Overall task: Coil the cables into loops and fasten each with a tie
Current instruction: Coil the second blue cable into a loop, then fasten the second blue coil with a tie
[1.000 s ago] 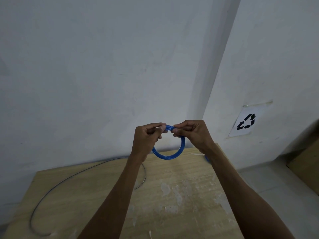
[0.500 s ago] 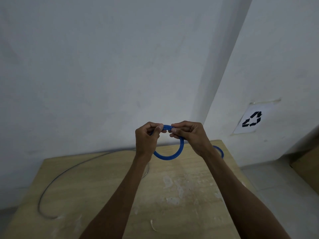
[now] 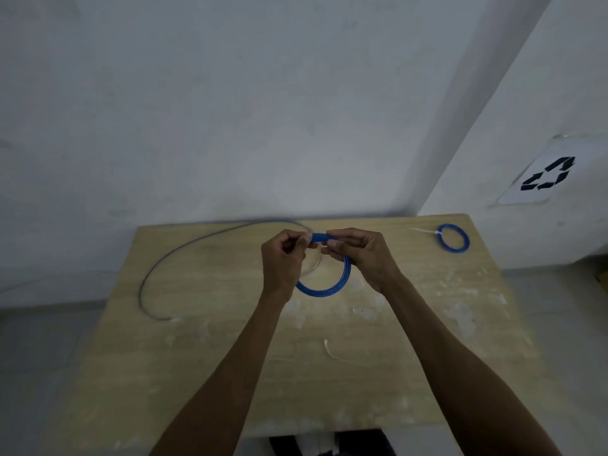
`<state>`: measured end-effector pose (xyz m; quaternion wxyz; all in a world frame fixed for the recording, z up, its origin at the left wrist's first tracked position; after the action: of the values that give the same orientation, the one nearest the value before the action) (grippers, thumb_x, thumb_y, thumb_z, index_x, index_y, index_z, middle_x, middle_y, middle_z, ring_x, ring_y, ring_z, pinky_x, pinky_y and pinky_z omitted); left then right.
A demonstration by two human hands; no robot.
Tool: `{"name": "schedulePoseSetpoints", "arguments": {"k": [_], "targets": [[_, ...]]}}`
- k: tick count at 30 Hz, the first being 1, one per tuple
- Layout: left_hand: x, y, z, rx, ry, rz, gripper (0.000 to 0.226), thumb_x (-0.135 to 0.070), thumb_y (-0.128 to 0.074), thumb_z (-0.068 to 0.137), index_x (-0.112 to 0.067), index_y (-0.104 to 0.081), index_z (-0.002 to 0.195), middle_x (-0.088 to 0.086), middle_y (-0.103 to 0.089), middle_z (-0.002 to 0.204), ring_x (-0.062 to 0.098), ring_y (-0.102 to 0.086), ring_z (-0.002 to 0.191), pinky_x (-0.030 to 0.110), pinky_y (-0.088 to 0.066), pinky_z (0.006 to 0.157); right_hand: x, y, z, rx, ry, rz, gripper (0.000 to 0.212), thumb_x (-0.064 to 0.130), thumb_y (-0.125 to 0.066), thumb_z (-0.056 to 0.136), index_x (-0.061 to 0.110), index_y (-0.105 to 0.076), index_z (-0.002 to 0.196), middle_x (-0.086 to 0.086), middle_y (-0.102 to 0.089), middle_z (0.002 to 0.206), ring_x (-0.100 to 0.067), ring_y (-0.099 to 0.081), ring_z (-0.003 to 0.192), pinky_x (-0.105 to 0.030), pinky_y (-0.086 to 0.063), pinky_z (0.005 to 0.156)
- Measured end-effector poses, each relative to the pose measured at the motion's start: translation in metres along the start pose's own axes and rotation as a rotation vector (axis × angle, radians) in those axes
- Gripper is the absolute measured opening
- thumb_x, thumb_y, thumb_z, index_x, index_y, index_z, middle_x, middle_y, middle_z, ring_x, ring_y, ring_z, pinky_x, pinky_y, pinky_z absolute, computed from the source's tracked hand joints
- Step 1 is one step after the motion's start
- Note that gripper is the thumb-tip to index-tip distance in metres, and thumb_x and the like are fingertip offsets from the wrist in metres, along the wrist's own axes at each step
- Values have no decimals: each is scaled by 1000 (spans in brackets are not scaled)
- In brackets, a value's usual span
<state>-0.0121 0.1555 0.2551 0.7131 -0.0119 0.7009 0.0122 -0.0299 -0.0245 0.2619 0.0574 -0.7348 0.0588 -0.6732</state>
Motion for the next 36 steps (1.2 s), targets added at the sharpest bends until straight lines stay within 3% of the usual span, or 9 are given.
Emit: {"name": "schedulePoseSetpoints", "arguments": {"k": [6,11,16,19,21,24,27,31,36], "targets": [[34,23,-25,23,57,35,12,-7,-69,95,4,-74,98,15,-76,81,-1,-59,53,12,-44,57,-44,-14,-11,-57,-51,-33,22,-7,-75,85,-11,-72,106,-24,-77,92,-30,-78,78,-32,-63,77],[70,35,-44,60,168,60,12,-12,-74,93,-1,-78,96,12,-78,81,3,-57,52,18,-43,51,-84,-15,-30,-63,-124,-61,20,-7,-73,86,-8,-73,106,-22,-78,94,-32,-78,80,-31,-63,78],[104,39,-62,-59,268,60,7,-10,-75,91,-5,-79,92,9,-78,76,3,-61,55,18,-46,58,-135,-2,-53,-156,-275,-122,27,19,-64,100,7,-70,124,-13,-78,105,-28,-78,91,-37,-63,84],[118,44,-67,-94,311,44,9,-9,-75,90,-2,-79,94,13,-78,78,1,-60,52,16,-45,59,-180,31,-72,-346,-216,-618,19,12,-62,99,12,-76,112,-5,-79,100,-15,-75,81,-44,-62,83],[123,47,-68,-103,319,47,9,-8,-75,90,-1,-79,94,14,-78,79,1,-60,51,16,-45,59,-213,40,-87,-304,-250,-960,14,14,-71,92,17,-79,103,-1,-79,98,-14,-71,81,-39,-61,78],[129,51,-71,-126,326,52,9,-7,-75,90,0,-79,94,15,-78,79,0,-59,50,15,-45,58,-247,35,-104,-144,-413,-1105,20,30,-83,82,19,-77,98,0,-72,97,-21,-67,88,-34,-55,74],[130,54,-73,-140,337,30,9,-8,-76,90,0,-79,94,15,-78,78,2,-63,54,15,-45,58,-262,27,-106,-82,-481,-1133,15,22,-79,83,20,-67,75,-4,-65,88,-28,-65,86,-30,-45,66],[124,55,-74,-144,333,10,9,-8,-76,90,-1,-79,93,14,-78,79,3,-63,54,16,-46,60,-263,21,-99,-105,-431,-1164,13,8,-66,90,15,-75,84,-9,-71,91,-31,-67,85,-31,-48,67],[105,51,-70,-117,299,-10,10,-9,-75,90,0,-79,94,15,-78,79,0,-58,50,14,-44,59,-204,20,-77,-321,-174,-988,7,9,-72,92,9,-74,99,-10,-78,86,-24,-73,75,-31,-57,68]]}}
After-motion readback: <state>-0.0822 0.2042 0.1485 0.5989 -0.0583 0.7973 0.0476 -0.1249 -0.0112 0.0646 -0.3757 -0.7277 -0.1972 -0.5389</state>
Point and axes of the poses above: each hand's wrist, its own z-axis towards the middle knuckle, its own y-axis out of the back of the hand, x = y × z, the point moved 6 cm from there along z, towards the middle knuckle
